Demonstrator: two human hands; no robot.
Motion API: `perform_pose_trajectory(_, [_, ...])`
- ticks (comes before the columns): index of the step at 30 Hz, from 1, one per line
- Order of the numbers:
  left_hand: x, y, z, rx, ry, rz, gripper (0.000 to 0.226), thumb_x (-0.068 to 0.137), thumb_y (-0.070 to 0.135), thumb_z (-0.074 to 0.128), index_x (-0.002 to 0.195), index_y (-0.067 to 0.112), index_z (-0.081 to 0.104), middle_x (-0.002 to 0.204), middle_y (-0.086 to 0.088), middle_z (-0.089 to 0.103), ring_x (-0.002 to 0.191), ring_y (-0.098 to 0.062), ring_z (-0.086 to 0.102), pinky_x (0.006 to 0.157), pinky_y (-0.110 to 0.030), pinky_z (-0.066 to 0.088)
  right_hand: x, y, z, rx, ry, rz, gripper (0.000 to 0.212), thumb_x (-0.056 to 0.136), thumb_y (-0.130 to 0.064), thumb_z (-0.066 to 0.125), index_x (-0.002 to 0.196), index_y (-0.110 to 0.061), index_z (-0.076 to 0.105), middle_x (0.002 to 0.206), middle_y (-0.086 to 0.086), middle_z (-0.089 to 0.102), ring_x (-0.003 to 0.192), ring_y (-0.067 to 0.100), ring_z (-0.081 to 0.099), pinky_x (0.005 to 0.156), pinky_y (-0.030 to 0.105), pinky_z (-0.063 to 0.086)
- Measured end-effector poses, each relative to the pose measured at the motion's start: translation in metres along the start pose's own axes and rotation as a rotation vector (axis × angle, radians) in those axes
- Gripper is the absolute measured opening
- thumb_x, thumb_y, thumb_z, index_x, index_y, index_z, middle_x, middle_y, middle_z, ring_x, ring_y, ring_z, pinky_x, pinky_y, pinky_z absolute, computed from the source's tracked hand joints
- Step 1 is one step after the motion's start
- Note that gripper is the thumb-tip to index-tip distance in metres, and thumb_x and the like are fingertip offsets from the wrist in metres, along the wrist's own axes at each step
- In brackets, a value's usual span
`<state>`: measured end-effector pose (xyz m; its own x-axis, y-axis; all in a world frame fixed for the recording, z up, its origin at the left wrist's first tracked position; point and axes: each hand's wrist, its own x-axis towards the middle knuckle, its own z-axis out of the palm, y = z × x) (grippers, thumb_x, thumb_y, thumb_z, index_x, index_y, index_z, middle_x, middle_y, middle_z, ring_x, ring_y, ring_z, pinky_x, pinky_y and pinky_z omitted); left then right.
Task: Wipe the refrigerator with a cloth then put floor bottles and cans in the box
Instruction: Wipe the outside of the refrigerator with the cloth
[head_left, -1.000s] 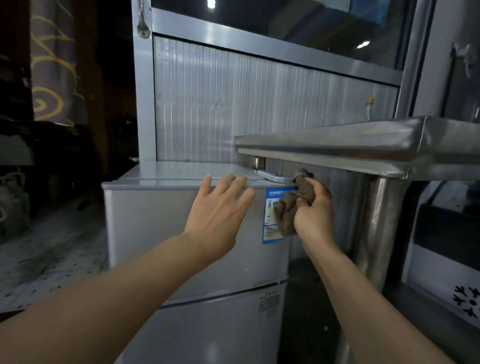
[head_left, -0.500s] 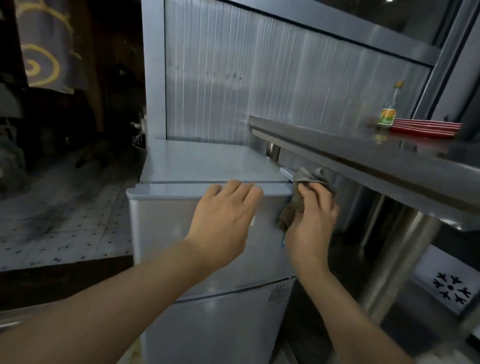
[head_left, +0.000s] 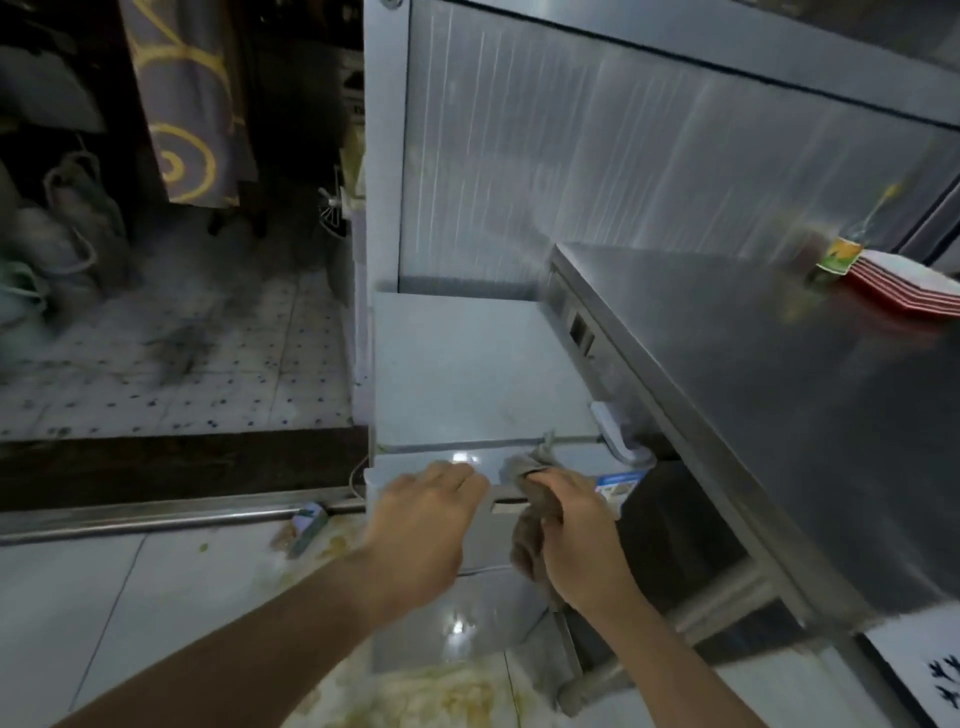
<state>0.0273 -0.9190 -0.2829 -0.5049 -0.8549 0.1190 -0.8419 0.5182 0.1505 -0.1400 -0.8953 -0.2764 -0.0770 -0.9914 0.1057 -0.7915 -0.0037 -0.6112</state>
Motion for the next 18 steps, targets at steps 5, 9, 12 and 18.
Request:
perform_pose_trajectory(5, [-0.037,-0.037,-0.073,-0.083,-0.086,-0.153,0.058,0.078,0.015,0.055,0.132,0.027,0.038,0.136,0.005,0.043,0.124,-0.016,0.042,0.096,-0.031,0.041,-0.016,-0.083,-0.032,0.326,-0.074,0.11,0.027,0.096,0.007,0.034,0.1,-0.002,0.059,0.06,0.026,0.053,0.045,0.031,0.052,0.041,0.035,0.046])
perform_pose_trajectory(9, [-0.065,-0.063,-0.133,-0.137,-0.165,-0.216,0.052,0.08,0.017,0.056,0.129,0.027,0.041,0.13,0.005,0.049,0.119,-0.016,0.046,0.094,-0.03,0.043,-0.022,-0.141,-0.057,0.341,-0.023,0.15,0.026,0.091,0.015,0.034,0.091,0.002,0.056,0.059,0.023,0.056,0.041,0.011,0.054,0.045,0.03,0.05])
perform_pose_trajectory(12, [-0.082,-0.079,-0.17,-0.129,-0.204,-0.19,0.05,0.08,0.016,0.056,0.127,0.026,0.043,0.127,0.007,0.048,0.117,-0.015,0.047,0.093,-0.029,0.044,-0.026,-0.171,-0.071,0.347,0.003,0.142,0.034,0.09,0.015,0.036,0.097,-0.013,0.053,0.059,0.006,0.055,0.042,0.003,0.055,0.044,0.014,0.047])
perform_pose_trajectory(18, [-0.088,-0.106,-0.219,-0.128,-0.231,-0.192,0.049,0.083,0.022,0.058,0.129,0.026,0.043,0.13,0.007,0.046,0.121,-0.015,0.045,0.095,-0.029,0.042,-0.025,-0.203,-0.085,0.322,0.056,0.2,0.032,0.091,0.011,0.039,0.106,-0.013,0.054,0.071,-0.002,0.058,0.06,-0.004,0.059,0.057,0.004,0.045])
